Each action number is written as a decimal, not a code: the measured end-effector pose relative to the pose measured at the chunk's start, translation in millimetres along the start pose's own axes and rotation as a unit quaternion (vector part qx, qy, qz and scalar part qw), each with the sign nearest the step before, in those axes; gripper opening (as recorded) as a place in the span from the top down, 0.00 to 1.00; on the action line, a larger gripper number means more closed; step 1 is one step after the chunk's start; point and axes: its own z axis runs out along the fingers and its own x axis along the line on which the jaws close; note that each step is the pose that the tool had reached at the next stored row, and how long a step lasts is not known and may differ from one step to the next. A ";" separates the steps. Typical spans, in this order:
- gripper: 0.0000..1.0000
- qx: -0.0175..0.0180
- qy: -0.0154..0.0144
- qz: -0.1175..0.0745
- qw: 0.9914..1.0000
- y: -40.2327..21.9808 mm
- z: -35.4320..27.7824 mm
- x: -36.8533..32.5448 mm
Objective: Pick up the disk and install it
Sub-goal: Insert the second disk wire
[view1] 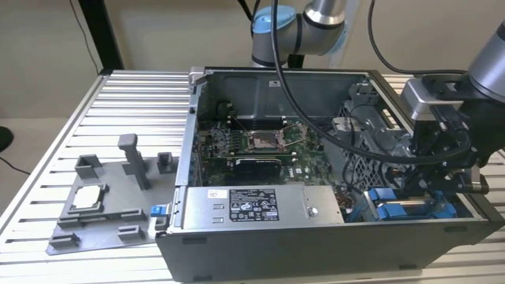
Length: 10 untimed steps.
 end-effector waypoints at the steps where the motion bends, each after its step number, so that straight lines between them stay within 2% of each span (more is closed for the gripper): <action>1: 1.00 0.000 0.000 0.000 1.000 -0.3 0.1 -0.1; 10: 1.00 0.000 0.001 0.000 1.000 -0.5 2.9 0.1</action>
